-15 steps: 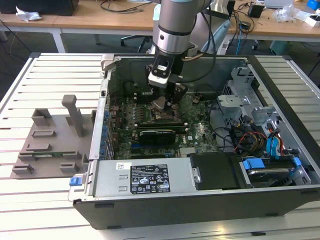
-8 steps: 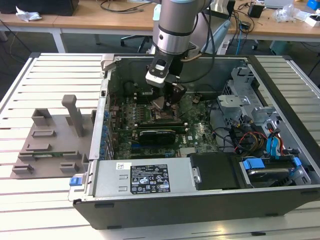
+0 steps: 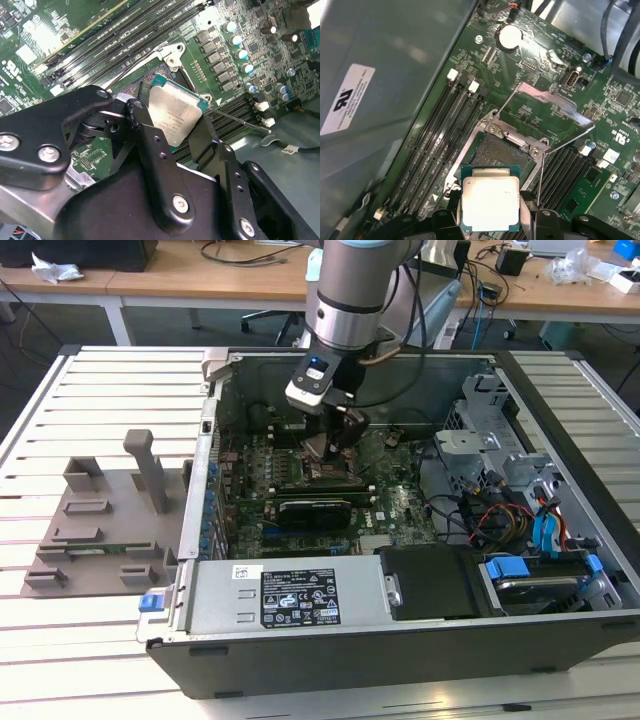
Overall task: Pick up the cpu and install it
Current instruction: 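Place the cpu into insertion slot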
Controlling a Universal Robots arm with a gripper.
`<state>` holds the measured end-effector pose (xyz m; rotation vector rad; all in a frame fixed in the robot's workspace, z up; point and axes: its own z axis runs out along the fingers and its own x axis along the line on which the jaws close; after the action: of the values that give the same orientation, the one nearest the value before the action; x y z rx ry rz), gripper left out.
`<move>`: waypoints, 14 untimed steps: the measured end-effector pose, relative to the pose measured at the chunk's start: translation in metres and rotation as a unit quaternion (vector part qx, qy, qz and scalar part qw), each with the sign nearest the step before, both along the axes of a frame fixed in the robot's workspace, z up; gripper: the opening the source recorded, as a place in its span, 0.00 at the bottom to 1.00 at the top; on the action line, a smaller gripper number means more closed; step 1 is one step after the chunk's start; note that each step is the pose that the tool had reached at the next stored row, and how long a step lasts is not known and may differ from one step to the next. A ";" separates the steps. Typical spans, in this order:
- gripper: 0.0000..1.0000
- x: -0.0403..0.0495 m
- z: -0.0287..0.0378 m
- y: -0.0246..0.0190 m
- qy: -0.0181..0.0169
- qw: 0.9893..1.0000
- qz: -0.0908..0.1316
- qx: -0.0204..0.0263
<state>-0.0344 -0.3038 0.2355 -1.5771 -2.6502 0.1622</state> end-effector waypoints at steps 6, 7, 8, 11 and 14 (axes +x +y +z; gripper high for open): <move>0.55 0.0000 -0.0004 0.0000 0.000 0.999 -0.032 0.000; 0.55 0.0000 -0.0004 0.0000 0.000 0.999 -0.038 0.000; 0.55 0.0000 -0.0005 0.0000 0.000 0.999 -0.042 0.000; 0.55 0.0000 -0.0007 0.0000 0.000 0.998 -0.056 0.000; 0.55 0.0000 -0.0009 0.0000 0.000 0.997 -0.071 0.000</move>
<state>-0.0344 -0.3038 0.2346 -1.7583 -2.5250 0.1555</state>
